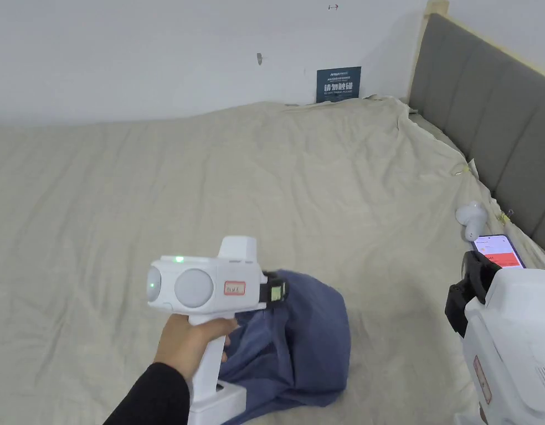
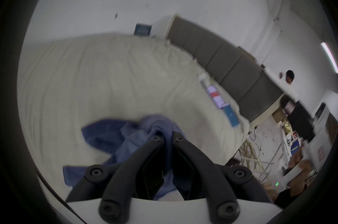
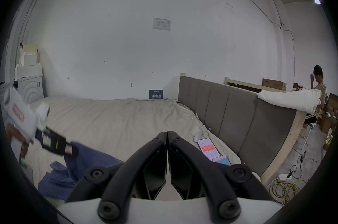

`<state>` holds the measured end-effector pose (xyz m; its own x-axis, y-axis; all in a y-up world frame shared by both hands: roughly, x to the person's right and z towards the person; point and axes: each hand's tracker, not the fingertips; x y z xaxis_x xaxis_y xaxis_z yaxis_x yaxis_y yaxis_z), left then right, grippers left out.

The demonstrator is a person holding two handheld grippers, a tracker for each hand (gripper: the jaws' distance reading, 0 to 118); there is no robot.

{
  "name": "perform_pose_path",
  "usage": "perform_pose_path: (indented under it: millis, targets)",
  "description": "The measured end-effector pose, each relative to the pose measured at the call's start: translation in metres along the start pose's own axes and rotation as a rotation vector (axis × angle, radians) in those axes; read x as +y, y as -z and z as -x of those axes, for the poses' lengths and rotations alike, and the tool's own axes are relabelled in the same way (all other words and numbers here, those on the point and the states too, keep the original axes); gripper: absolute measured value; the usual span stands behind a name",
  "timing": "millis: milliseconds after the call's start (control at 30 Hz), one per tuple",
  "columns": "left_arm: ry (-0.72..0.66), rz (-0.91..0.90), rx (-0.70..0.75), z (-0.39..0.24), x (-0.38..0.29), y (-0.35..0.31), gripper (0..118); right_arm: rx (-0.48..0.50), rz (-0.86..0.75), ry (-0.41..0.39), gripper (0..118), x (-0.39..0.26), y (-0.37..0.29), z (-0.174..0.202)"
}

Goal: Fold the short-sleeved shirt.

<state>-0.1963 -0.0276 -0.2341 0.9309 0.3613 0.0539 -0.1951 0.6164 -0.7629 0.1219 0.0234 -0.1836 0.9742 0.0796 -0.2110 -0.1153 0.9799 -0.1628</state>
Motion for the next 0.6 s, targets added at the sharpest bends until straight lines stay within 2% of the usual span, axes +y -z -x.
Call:
perform_pose_path:
  millis: [233,400,500,533,567,600]
  targets:
    - [-0.021,0.231,0.183,0.037,-0.061,0.055,3,0.035,0.027,0.002,0,-0.011,0.006,0.011]
    - [-0.116,0.232,0.188,0.053,-0.071,0.067,5,0.066,0.042,-0.014,0,-0.015,0.004,0.021]
    - [-0.103,0.225,0.199,0.047,-0.067,0.061,21,0.079,0.041,-0.019,0,-0.011,0.0,0.028]
    - [-0.08,0.211,0.205,0.044,-0.066,0.058,31,0.082,0.038,-0.019,0,-0.01,-0.001,0.029]
    - [-0.066,0.191,0.215,0.041,-0.066,0.052,46,0.086,0.035,-0.019,0,-0.009,-0.002,0.03]
    - [-0.054,0.154,0.227,0.038,-0.064,0.045,69,0.088,0.03,-0.019,0,-0.007,-0.004,0.031]
